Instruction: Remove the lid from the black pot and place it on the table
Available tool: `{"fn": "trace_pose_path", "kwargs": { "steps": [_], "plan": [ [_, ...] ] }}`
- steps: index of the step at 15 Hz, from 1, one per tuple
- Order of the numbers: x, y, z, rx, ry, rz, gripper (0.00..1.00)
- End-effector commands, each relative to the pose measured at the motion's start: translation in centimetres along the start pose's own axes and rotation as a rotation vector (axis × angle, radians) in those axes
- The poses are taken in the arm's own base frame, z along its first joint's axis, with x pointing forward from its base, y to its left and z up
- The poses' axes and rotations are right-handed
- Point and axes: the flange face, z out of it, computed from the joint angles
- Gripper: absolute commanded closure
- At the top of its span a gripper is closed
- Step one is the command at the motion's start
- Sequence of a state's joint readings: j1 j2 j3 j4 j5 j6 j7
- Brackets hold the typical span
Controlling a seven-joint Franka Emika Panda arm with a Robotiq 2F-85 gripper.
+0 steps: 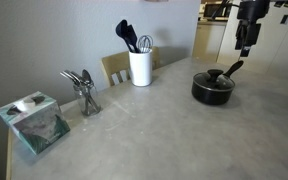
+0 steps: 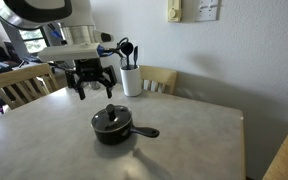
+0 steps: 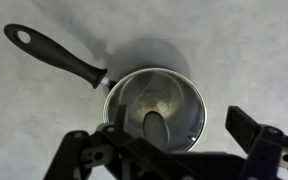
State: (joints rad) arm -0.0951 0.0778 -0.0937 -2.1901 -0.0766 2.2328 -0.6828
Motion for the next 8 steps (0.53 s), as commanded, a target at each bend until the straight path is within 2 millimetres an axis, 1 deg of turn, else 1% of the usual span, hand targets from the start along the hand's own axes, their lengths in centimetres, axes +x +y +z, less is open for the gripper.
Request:
{"fn": "trace_pose_path", "kwargs": {
  "steps": [1, 2, 3, 4, 8],
  "plan": [
    [1.0, 1.7, 1.2, -0.006, -0.014, -0.180, 0.00],
    [1.0, 2.1, 1.7, 0.007, -0.009, -0.240, 0.00],
    [0.7, 0.7, 0.7, 0.002, -0.011, -0.149, 0.00],
    [0.7, 0.9, 1.0, 0.006, -0.014, -0.160, 0.00],
    [0.7, 0.6, 1.1, 0.007, -0.012, -0.153, 0.00]
  ]
}}
